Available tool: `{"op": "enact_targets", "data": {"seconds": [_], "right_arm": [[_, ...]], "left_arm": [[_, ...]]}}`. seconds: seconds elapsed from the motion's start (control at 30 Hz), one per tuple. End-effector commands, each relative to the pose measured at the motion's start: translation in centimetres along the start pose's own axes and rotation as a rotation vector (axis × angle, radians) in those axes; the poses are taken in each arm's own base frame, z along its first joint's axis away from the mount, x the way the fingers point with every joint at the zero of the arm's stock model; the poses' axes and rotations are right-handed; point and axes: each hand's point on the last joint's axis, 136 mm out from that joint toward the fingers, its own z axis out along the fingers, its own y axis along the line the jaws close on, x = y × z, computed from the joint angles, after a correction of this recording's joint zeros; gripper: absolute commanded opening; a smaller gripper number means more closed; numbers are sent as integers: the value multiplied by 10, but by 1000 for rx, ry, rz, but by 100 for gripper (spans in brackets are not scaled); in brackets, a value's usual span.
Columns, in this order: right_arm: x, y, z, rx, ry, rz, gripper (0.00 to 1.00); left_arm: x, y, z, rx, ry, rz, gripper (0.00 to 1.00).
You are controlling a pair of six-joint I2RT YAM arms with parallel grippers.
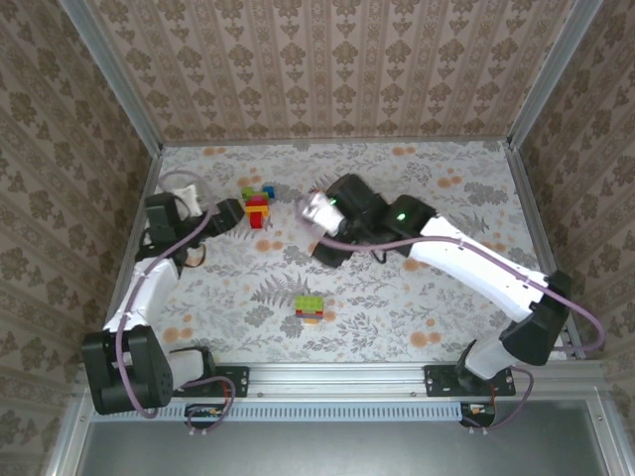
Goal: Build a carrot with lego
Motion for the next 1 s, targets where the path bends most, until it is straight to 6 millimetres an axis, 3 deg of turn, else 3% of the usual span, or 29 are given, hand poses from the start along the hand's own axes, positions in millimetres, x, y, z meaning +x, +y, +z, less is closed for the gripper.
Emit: {"op": "enact_targets", "data": {"seconds": [0.0, 0.17, 0.3, 0.43, 0.57, 0.7, 0.77, 0.97], "right_arm": [[27, -47, 4, 162, 34, 231, 79], [70, -73, 13, 252, 119, 315, 79], [103, -118, 28, 307, 178, 590, 79], [118, -159, 62, 338, 223, 655, 79], [127, -192, 116, 299, 257, 606, 76], [133, -209, 156, 153, 249, 661, 73], [132, -205, 170, 91, 262, 562, 75], [151, -221, 185, 125, 379, 446, 78]], "left_arm": [[9, -75, 10, 268, -91, 329, 100], [51, -104, 8, 295, -226, 608, 100], [78, -103, 3, 360, -252, 686, 100], [107, -102, -4, 424, -244, 763, 100], [131, -121, -16, 591, -228, 812, 100], [145, -133, -22, 670, -203, 851, 100], [149, -134, -23, 685, -197, 871, 100], [161, -130, -12, 670, -167, 908, 100]]}}
